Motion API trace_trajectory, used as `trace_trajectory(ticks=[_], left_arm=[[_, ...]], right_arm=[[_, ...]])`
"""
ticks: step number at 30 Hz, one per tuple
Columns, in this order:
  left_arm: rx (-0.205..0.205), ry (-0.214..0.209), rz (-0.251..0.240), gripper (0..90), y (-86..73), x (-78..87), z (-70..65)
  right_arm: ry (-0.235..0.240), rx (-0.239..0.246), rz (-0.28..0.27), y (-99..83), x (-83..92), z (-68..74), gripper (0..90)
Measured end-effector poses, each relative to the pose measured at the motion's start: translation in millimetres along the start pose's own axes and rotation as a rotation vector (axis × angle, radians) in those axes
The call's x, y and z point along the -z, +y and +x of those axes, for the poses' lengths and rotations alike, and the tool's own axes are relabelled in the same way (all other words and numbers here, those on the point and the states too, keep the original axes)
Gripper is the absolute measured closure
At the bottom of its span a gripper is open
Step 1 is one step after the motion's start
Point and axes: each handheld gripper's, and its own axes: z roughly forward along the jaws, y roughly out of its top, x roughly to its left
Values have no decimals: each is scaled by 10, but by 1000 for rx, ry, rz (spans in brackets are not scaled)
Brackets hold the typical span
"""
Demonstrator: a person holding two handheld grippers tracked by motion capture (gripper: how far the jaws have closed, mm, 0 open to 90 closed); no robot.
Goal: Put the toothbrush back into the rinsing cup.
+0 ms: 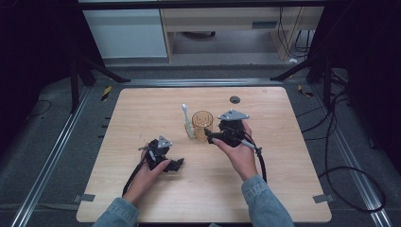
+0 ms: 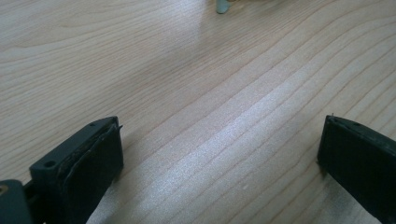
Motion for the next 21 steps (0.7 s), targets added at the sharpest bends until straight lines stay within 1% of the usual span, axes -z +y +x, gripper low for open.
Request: trace_trajectory(ticks=[8, 12, 13, 16, 19, 21], left_arm=[[0, -1, 0, 0, -1, 0, 0], [-1, -1, 0, 0, 0, 0, 0], [-1, -1, 0, 0, 0, 0, 0], [-1, 0, 0, 0, 0, 0, 0], [-1, 0, 0, 0, 0, 0, 0], [-1, 0, 0, 0, -1, 0, 0]], right_arm=[[-13, 12, 30, -48, 215, -220, 86], [-24, 1, 42, -75, 316, -342, 79], [-30, 7, 45, -85, 335, -374, 79], [-46, 1, 50, -120, 403, -458, 78], [-56, -12, 48, -164, 462, -518, 78], [-63, -11, 57, -208, 499, -557, 77]])
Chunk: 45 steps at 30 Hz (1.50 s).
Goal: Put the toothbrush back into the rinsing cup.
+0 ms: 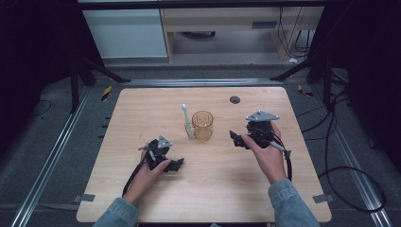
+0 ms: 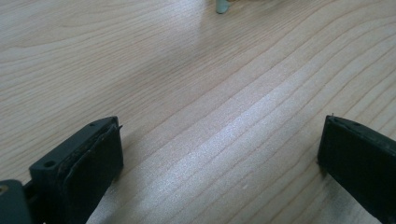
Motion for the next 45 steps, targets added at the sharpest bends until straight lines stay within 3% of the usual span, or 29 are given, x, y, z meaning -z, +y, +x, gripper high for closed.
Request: trace_trajectory(ticks=[8, 14, 22, 45], left_arm=[[-1, 0, 0, 0, -1, 1, -1], [-1, 0, 0, 0, -1, 1, -1], [-1, 0, 0, 0, -1, 1, -1], [-1, 0, 0, 0, -2, 1, -2]], right_arm=[[-31, 3, 23, -126, 89, -117, 90], [-40, -32, 58, -295, 114, -233, 74], [-61, -80, 94, -530, 58, -363, 80], [-72, -153, 190, -984, -156, -494, 83]])
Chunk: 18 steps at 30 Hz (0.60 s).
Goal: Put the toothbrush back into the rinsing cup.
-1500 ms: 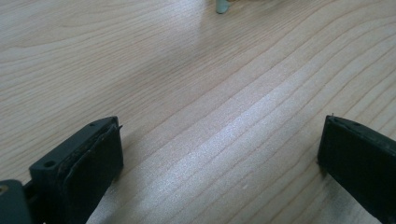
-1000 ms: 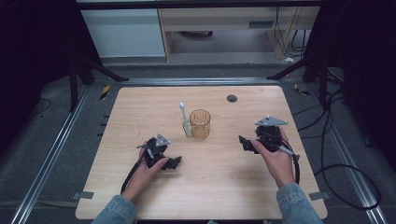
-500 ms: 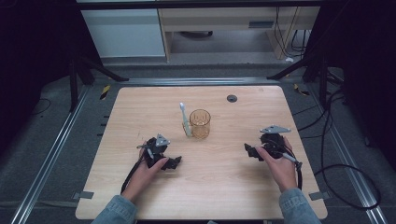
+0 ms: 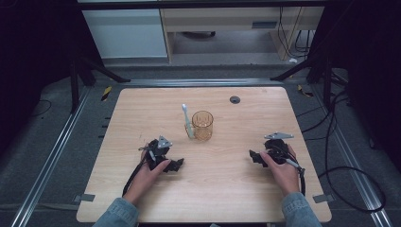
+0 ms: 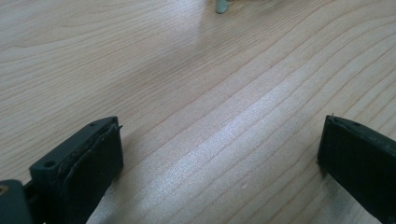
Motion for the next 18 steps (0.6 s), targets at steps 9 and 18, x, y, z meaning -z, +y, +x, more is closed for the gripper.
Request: trace_trajectory(ticks=[9, 18], left_arm=[[0, 0, 0, 0, 0, 0, 0], [0, 0, 0, 0, 0, 1, -1]], right_arm=[[-11, -13, 14, -77, -47, -19, 85], [-23, -10, 2, -132, -88, 14, 77]])
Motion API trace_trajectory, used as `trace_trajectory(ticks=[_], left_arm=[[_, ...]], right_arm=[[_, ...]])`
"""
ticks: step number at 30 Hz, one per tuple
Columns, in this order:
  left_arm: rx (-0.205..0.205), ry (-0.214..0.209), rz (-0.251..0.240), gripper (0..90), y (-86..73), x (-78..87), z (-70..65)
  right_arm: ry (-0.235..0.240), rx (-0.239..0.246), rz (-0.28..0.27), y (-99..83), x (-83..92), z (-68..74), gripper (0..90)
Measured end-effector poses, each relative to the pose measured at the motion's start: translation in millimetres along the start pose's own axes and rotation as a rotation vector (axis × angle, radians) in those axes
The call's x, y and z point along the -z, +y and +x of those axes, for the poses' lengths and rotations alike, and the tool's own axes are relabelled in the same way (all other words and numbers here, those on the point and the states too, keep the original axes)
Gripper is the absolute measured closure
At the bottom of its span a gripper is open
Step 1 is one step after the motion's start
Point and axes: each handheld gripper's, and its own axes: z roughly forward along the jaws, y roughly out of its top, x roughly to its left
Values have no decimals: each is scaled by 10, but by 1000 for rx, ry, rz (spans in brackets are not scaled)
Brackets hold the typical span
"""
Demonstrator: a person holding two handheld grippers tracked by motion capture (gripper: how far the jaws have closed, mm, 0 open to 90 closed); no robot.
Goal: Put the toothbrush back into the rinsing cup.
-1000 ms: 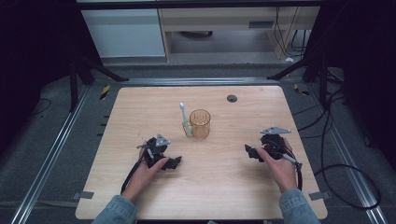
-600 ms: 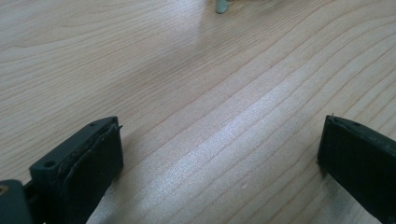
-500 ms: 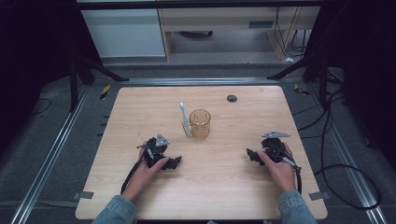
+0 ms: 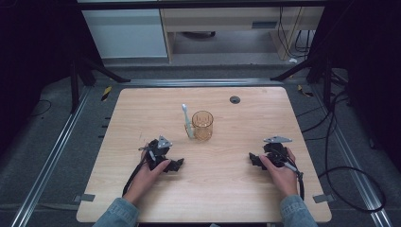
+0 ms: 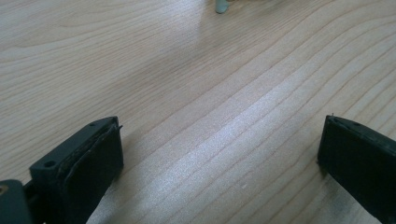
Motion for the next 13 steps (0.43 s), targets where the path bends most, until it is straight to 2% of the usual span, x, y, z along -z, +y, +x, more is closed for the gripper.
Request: trace_trajectory(ticks=[4, 7, 13], left_arm=[[0, 0, 0, 0, 0, 0, 0], [0, 0, 0, 0, 0, 0, 0], [0, 0, 0, 0, 0, 0, 0]], right_arm=[[-21, 9, -26, -40, -15, 33, 63], [-33, 24, -19, -47, -13, 72, 57], [-66, -8, -20, -55, -8, 144, 54]])
